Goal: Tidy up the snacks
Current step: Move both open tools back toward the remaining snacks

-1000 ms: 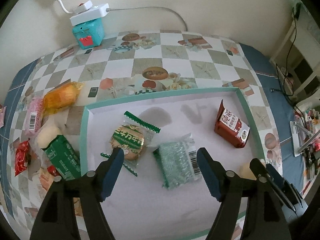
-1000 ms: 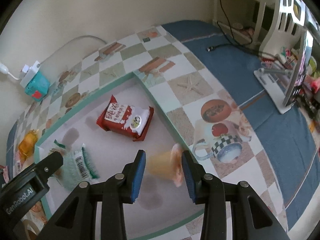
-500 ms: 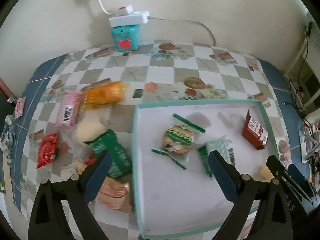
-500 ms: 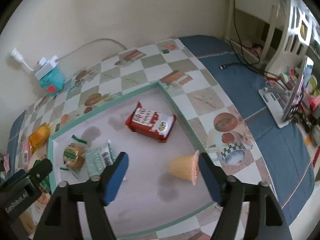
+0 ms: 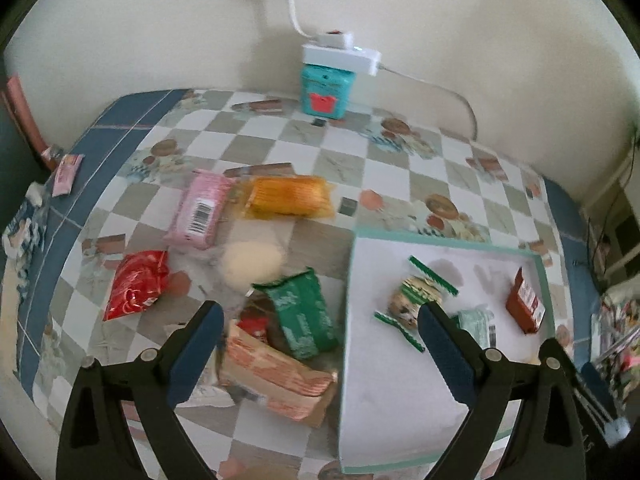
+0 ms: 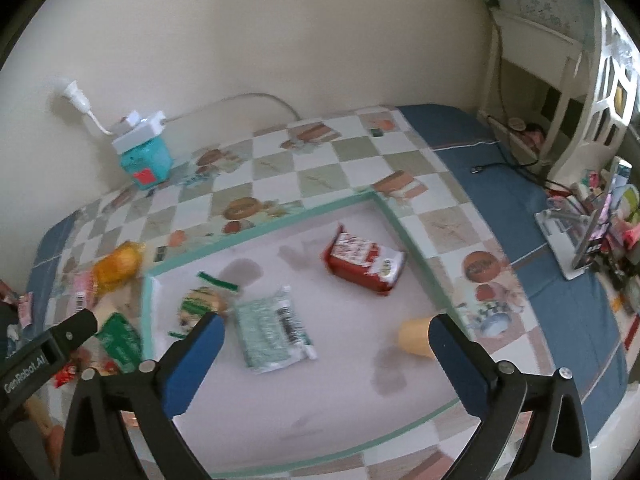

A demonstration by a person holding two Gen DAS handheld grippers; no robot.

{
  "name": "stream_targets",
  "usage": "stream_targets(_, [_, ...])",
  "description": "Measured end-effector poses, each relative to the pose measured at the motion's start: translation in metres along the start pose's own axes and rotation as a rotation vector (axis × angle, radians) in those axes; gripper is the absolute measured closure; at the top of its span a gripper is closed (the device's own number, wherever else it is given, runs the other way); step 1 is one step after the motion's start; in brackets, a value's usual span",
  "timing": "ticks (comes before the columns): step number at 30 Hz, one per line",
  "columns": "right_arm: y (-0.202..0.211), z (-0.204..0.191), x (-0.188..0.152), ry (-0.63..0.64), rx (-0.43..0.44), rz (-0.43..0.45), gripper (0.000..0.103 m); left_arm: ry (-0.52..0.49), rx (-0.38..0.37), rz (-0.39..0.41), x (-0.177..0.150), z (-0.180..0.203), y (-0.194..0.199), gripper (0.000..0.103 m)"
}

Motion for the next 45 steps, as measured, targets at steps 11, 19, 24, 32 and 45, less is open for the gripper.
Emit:
stream_targets(11, [0.009, -0.053, -0.009, 0.008, 0.079, 0.001, 0.0, 0.162, 0.147, 0.022, 0.01, -0.101, 0.021, 0.004])
stream_targets(19, [0.006, -0.106, -0.03, 0.077, 0.159, -0.036, 0.0, 0.322, 0.22, 0.026, 0.005, -0.19, 0.037, 0.004])
stream_targets(24, [0.005, -0.144, -0.048, 0.156, 0.173, -0.043, 0.0, 0.4, 0.249, 0.046, -0.004, -0.237, 0.047, 0.004])
stream_targets(32, [-0.008, -0.184, -0.084, 0.238, 0.204, -0.136, 0.0, 0.541, 0.246, 0.008, -0.031, -0.284, 0.034, 0.004])
stream_targets(45, [-0.024, -0.22, -0.117, 0.592, 0.101, -0.075, 0.0, 0.442, 0.171, -0.166, -0.053, -0.243, -0.029, 0.004])
Point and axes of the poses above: each gripper's, at about its wrist camera, not at the fingertips, and y roughly against the way its jaws point, z to its right, x to its top, the point moved 10 cm from there along -y, roughly the way its jaws point, and after that the axes turned 3 degrees about -x, right-handed, at the moved point
